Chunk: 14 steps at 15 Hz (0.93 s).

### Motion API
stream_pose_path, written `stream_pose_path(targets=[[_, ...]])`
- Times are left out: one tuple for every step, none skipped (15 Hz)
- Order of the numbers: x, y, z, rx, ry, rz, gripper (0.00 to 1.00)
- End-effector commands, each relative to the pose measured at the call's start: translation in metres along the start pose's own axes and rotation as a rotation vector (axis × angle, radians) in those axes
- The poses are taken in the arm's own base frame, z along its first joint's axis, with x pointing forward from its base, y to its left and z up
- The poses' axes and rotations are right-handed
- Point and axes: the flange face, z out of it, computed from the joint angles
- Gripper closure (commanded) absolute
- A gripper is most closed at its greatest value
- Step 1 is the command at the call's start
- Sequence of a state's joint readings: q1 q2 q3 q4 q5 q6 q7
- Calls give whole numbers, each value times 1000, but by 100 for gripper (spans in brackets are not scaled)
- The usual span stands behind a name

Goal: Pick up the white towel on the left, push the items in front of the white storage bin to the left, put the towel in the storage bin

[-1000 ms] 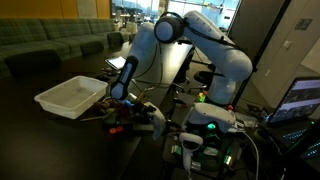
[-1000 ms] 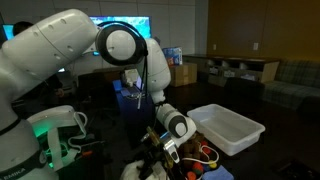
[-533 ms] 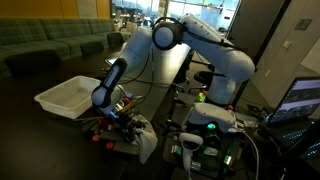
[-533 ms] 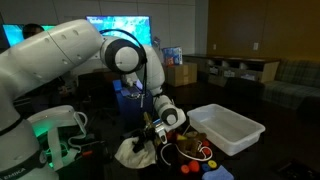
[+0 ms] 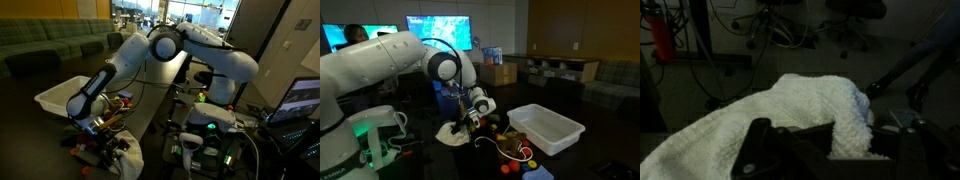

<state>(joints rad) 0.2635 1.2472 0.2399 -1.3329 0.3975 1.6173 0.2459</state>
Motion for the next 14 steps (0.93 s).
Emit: stream_pose_path(targets=[[12, -45, -3, 20, 42, -28, 97], [11, -54, -5, 14, 58, -52, 96], [8, -61, -9, 9, 71, -79, 96], [5, -68, -15, 9, 84, -110, 96], [1, -75, -22, 11, 100, -141, 96], [-5, -79, -31, 19, 124, -179, 96], [-11, -81, -41, 29, 148, -217, 96], [-20, -80, -52, 37, 170, -262, 96], [-26, -75, -62, 38, 190, -305, 96], [-31, -71, -75, 44, 223, -335, 96], [-41, -60, -89, 51, 255, -368, 96], [-46, -50, -101, 59, 286, -392, 96], [-55, -31, -117, 77, 331, -401, 96], [-60, -17, -131, 94, 365, -414, 96]])
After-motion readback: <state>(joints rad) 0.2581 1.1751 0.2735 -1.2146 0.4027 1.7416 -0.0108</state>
